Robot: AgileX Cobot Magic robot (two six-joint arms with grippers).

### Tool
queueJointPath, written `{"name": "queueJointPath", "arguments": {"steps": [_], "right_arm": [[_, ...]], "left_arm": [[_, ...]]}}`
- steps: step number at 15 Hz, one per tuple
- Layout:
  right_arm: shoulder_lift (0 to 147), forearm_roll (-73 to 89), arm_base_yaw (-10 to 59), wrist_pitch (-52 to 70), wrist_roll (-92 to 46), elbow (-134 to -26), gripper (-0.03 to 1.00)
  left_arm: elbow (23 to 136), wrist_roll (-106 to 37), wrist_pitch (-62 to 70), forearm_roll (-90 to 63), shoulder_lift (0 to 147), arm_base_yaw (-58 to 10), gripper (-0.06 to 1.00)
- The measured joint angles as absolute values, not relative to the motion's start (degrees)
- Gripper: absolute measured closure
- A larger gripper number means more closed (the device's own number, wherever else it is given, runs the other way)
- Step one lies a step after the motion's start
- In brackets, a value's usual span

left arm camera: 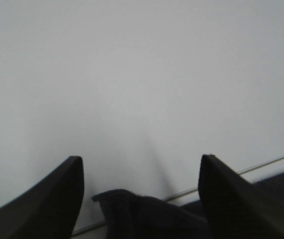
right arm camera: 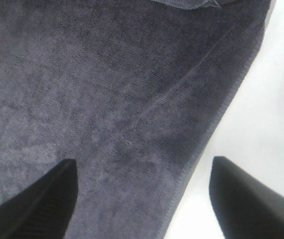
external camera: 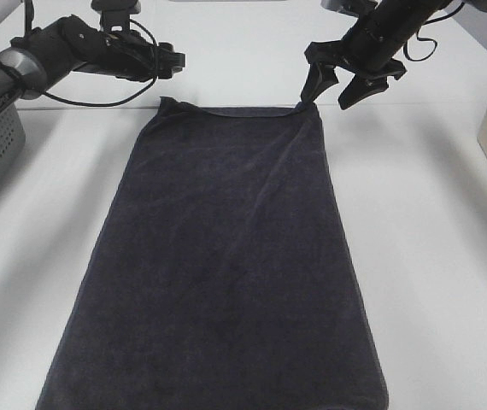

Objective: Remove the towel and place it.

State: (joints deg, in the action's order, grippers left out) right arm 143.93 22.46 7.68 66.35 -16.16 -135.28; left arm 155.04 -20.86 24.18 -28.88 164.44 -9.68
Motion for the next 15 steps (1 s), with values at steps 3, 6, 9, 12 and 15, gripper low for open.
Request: {"name": "queueJointPath", "arguments": {"steps": [3,6,9,12,15], "right_arm": [[143.9,22.6,7.7,66.6,-16.2,-135.3,0.25],[143.9,22.7,7.7,66.6,-16.3,-135.3,0.25],[143.9,23.9,7.7,66.6,-17.1,-135.3,0.25],[143.9,24.6,7.7,66.6,-17.2,-135.3,0.25],[143.9,24.8,7.7,66.8,-17.2,-135.3,0.25]], "left_arm": [[155.0,-20.7,20.3,-27.8,168.2,-9.7,0.32],[155.0,-20.7,17.4,-28.1,170.2,-9.7,0.32],[154.9,-23.3,15.8,-28.1,171.1,-10.3,0.33],[154.9,-25.8,15.4,-28.1,172.4,-11.2,0.40],[154.9,-26.0,14.0,-28.1,172.6,-11.3,0.57]]}}
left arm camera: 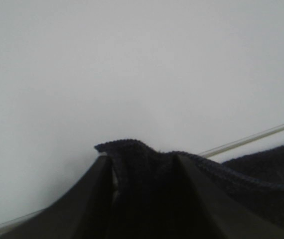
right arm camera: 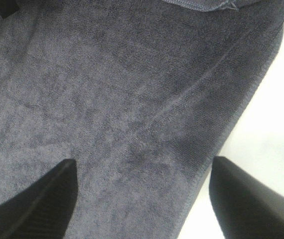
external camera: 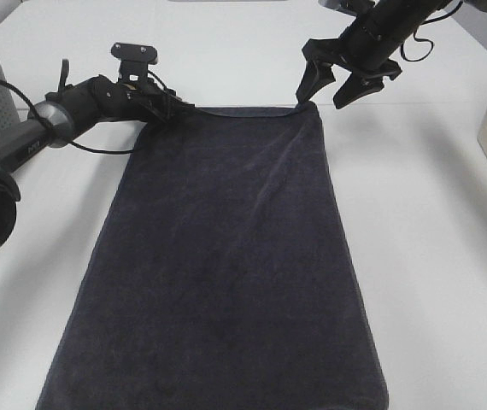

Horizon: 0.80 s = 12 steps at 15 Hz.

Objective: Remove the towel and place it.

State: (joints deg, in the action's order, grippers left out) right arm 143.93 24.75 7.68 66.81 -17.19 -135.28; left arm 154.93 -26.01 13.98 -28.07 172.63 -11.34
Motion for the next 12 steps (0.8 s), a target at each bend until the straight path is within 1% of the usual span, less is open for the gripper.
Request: {"name": "queueJointPath", "arguments": {"steps": [2,3,4,5,8,10,11,12], "right_arm": [[143.9,24.9,7.7,66.9,-17.2,-135.3,0.25],[143.9,24.9,7.7,67.2,-17.2,-135.3,0.25],[143.9,24.9,7.7,67.6,-17.2,-135.3,0.25],[143.9,24.9,7.7,68.1,-17.2,-135.3,0.25],[143.9,25.0,7.7,68.9,-17.2,-135.3,0.25],[143.9,25.0,7.7,69.0,-17.2,-135.3,0.25],[143.9,25.0,7.7,69.2,-17.2,-135.3,0.25],[143.9,25.0,7.7,69.4,-17.2,-135.3,0.25]], "left_arm": [[154.9,-26.2,12.9,-27.8,172.8,-11.2,0.76],[154.9,-26.2,13.1,-27.5,172.9,-10.9,0.84],[154.9,-26.2,13.1,-27.3,173.0,-10.5,0.89],[154.9,-26.2,13.3,-27.2,173.0,-9.9,0.92],[154.9,-23.5,13.3,-28.6,173.0,-7.1,0.94],[154.9,-23.0,13.2,-29.0,173.0,-6.6,0.92],[154.9,-22.8,13.1,-29.2,173.0,-6.5,0.84],[154.9,-22.8,12.9,-29.3,173.0,-6.6,0.70]]}}
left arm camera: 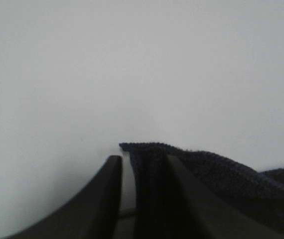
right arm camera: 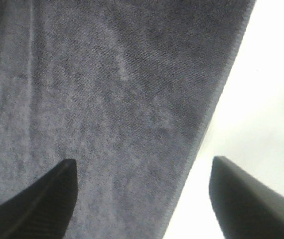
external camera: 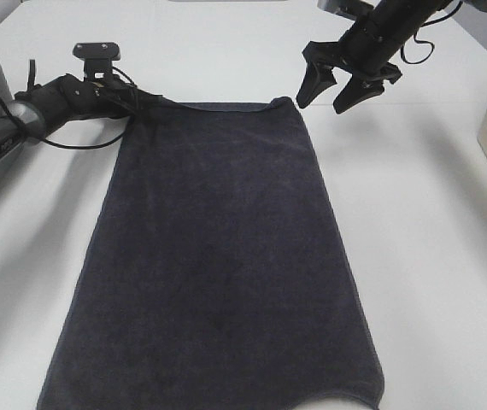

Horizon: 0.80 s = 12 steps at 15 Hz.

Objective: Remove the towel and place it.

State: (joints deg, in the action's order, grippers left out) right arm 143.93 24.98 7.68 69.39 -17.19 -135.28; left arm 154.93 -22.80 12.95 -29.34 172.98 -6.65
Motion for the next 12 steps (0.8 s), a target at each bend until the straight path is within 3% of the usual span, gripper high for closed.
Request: {"name": "queueJointPath", "arguments": {"steps": [2,4,12], "right_arm": [[143.9,25.0,7.7,69.4,-17.2,-135.3,0.25],[143.8,25.0,7.7,69.5,-17.2,-135.3,0.25],[130.3,16.3,7.7,69.8,-9.3,-135.3,0.22]], "left_arm": [[154.9,-22.8,13.5,-30.7,172.6,-6.9,0.31],[154.9,-22.8,19.2,-30.8,170.6,-7.2,0.12],[154.8,-13.5,57.0,-19.1,147.0,-7.3,0.09]]}}
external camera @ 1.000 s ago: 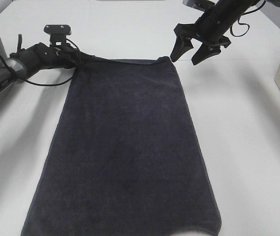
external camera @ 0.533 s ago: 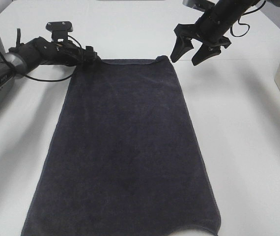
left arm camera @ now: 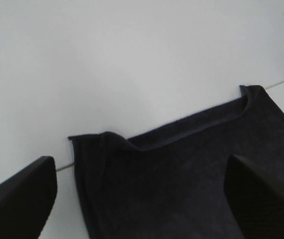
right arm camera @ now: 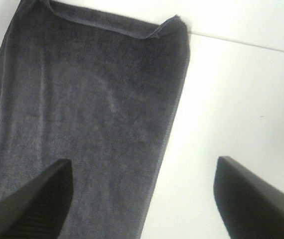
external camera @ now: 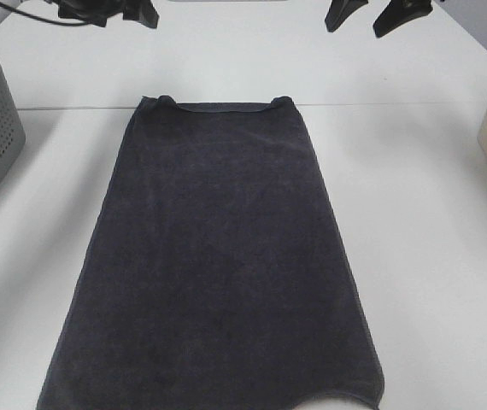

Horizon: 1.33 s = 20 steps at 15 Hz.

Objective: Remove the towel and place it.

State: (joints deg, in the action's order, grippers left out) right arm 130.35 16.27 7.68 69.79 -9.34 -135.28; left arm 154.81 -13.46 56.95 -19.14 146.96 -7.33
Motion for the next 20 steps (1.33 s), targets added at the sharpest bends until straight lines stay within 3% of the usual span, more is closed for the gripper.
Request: {"name": "queueJointPath", "arguments": {"steps": [3,7,12,14,16,20], "right_arm": [[124.0,13.6,7.0,69.8,-6.6,-135.3,0.21],[116.9,14.9,0.6,69.7,-3.1,-130.9,0.21],[88.4,15.1,0.3,69.7,-3.4,-95.2,0.21],[71.4,15.1,0.3,69.7,-3.7,-76.6,0.21],[61.2,14.4,0.3,69.8,-3.6,-66.3,0.21],[36.6,12.2,0.3,69.9,-2.0,-47.7,0.21]], "left_arm": [[154.9,-8.5,68.3,-16.2,138.4,-5.3,0.09],[154.4,-3.6,69.3,-14.6,131.8,2.9,0.09],[117.5,-3.1,69.2,-7.2,107.1,3.5,0.09],[95.9,-2.5,68.5,-3.7,91.8,3.5,0.09],[79.6,0.5,65.4,-0.5,75.4,3.5,0.09],[62.5,2.9,62.4,3.3,50.3,3.5,0.09]]}}
